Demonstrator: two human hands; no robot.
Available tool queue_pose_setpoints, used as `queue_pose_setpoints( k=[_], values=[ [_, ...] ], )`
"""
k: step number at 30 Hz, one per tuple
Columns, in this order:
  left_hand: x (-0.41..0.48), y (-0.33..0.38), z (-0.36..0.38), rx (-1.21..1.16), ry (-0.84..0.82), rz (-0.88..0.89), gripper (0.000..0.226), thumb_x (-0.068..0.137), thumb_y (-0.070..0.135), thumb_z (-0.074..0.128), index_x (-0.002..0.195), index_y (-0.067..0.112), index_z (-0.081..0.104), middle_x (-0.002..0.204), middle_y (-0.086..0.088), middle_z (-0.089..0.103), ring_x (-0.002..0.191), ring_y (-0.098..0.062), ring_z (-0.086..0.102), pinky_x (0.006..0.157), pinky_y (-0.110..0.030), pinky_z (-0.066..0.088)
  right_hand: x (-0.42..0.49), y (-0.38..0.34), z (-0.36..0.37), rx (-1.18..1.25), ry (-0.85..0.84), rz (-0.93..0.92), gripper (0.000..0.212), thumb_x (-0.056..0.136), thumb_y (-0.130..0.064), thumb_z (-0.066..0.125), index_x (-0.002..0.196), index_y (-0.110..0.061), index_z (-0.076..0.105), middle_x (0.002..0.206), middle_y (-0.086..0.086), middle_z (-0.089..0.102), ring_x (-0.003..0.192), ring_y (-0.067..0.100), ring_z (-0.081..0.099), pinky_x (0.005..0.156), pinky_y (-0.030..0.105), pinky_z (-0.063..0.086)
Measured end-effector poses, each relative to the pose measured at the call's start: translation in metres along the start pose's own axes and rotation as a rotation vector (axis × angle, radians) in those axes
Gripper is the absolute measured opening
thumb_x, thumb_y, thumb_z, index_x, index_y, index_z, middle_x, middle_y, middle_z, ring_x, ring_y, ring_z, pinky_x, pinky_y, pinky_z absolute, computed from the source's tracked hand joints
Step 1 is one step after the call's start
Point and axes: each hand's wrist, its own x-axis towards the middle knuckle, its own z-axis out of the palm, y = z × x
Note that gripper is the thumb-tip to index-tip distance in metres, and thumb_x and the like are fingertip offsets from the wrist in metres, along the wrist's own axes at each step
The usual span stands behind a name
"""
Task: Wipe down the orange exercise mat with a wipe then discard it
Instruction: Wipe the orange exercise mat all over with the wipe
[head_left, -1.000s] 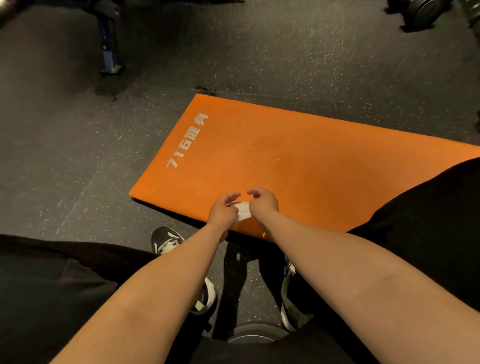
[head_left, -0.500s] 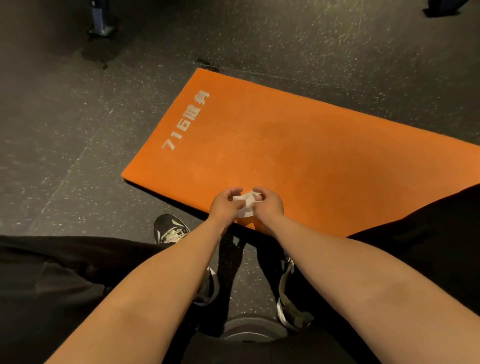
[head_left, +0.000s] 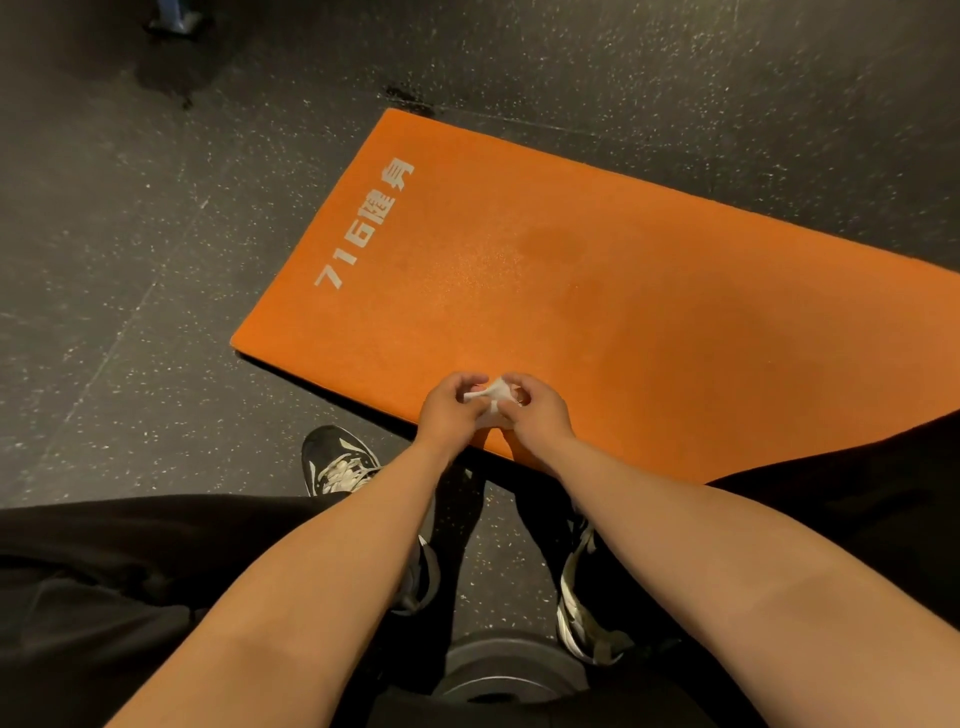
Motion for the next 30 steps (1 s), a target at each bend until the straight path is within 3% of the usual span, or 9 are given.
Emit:
queue_pose_setpoints(
  k=[3, 5, 9, 13, 17, 19, 21, 24, 30],
  values=[
    [0.006, -0.003, 0.0, 0.058, 0.047, 0.014, 0.018, 0.097, 0.012, 0.061, 0.114, 0.017, 0.064, 0.105, -0.002, 0.066, 0.083, -0.007, 0.061, 0.062, -0.014, 0.048, 0.006, 0.004, 0.002, -0.081, 0.074, -0.039, 0.013, 0.097, -0.018, 0.062, 0.107, -0.012, 0.07, 0.107, 0.007, 0.064, 0.094, 0.022, 0.057, 0.073, 0.029, 0.04],
    [0.014, -0.009, 0.002, 0.26, 0.062, 0.068, 0.018, 0.098, 0.026, 0.061, 0.111, 0.016, 0.068, 0.103, -0.001, 0.064, 0.087, -0.015, 0.06, 0.068, -0.025, 0.043, 0.01, 0.008, 0.003, -0.148, 0.176, -0.058, 0.012, 0.098, -0.022, 0.062, 0.1, -0.013, 0.069, 0.106, 0.005, 0.057, 0.095, 0.023, 0.054, 0.073, 0.029, 0.036],
    [0.026, -0.019, 0.006, 0.424, 0.029, 0.07, 0.029, 0.097, 0.04, 0.057, 0.103, 0.015, 0.071, 0.101, -0.005, 0.066, 0.097, -0.026, 0.058, 0.071, -0.031, 0.037, 0.014, 0.015, 0.006, -0.369, 0.199, -0.073, 0.017, 0.096, -0.026, 0.06, 0.108, -0.015, 0.065, 0.12, 0.003, 0.048, 0.115, 0.024, 0.044, 0.09, 0.036, 0.041],
    [0.029, -0.018, 0.004, 0.384, -0.007, 0.012, 0.021, 0.101, 0.035, 0.055, 0.106, 0.017, 0.065, 0.089, -0.002, 0.066, 0.082, -0.023, 0.061, 0.057, -0.03, 0.036, 0.018, 0.011, 0.011, -0.53, 0.247, -0.209, 0.032, 0.091, -0.009, 0.058, 0.12, -0.021, 0.057, 0.13, 0.002, 0.047, 0.121, 0.026, 0.04, 0.092, 0.036, 0.036],
    [0.043, -0.02, 0.004, 0.402, 0.003, 0.006, 0.02, 0.101, 0.034, 0.051, 0.11, 0.022, 0.064, 0.096, -0.002, 0.069, 0.091, -0.026, 0.064, 0.076, -0.037, 0.05, 0.029, 0.007, 0.019, -0.612, 0.066, -0.388, 0.028, 0.088, 0.001, 0.055, 0.109, -0.013, 0.066, 0.117, 0.007, 0.059, 0.114, 0.03, 0.048, 0.088, 0.034, 0.035],
    [0.05, -0.023, 0.004, 0.398, 0.029, 0.005, 0.02, 0.102, 0.03, 0.047, 0.113, 0.025, 0.063, 0.104, -0.001, 0.07, 0.101, -0.026, 0.063, 0.092, -0.046, 0.049, 0.033, 0.009, 0.023, -0.602, -0.057, -0.418, 0.034, 0.093, 0.0, 0.052, 0.121, -0.013, 0.066, 0.126, 0.007, 0.061, 0.121, 0.03, 0.048, 0.096, 0.039, 0.042],
    [0.053, -0.027, 0.002, 0.402, 0.079, 0.011, 0.027, 0.102, 0.026, 0.045, 0.123, 0.026, 0.061, 0.126, -0.001, 0.064, 0.121, -0.026, 0.053, 0.106, -0.048, 0.04, 0.037, 0.016, 0.026, -0.654, -0.166, -0.412, 0.046, 0.099, -0.002, 0.048, 0.142, -0.017, 0.055, 0.148, 0.007, 0.05, 0.138, 0.029, 0.037, 0.11, 0.044, 0.038],
    [0.054, -0.038, -0.004, 0.55, 0.217, 0.015, 0.039, 0.101, 0.022, 0.045, 0.14, 0.025, 0.054, 0.16, -0.003, 0.032, 0.144, -0.026, 0.026, 0.12, -0.044, 0.018, 0.041, 0.028, 0.029, -0.858, -0.264, -0.442, 0.06, 0.1, -0.003, 0.046, 0.157, -0.018, 0.034, 0.169, 0.003, 0.017, 0.155, 0.027, 0.011, 0.123, 0.045, 0.021],
    [0.055, -0.068, -0.009, 0.602, 0.149, -0.03, 0.05, 0.106, 0.026, 0.035, 0.156, 0.026, 0.031, 0.168, -0.002, 0.007, 0.152, -0.024, 0.003, 0.124, -0.043, 0.001, 0.046, 0.044, 0.04, -0.956, -0.36, -0.609, 0.069, 0.099, -0.008, 0.051, 0.161, -0.021, 0.023, 0.17, -0.003, 0.012, 0.157, 0.019, 0.002, 0.123, 0.04, 0.011]
  ],
)
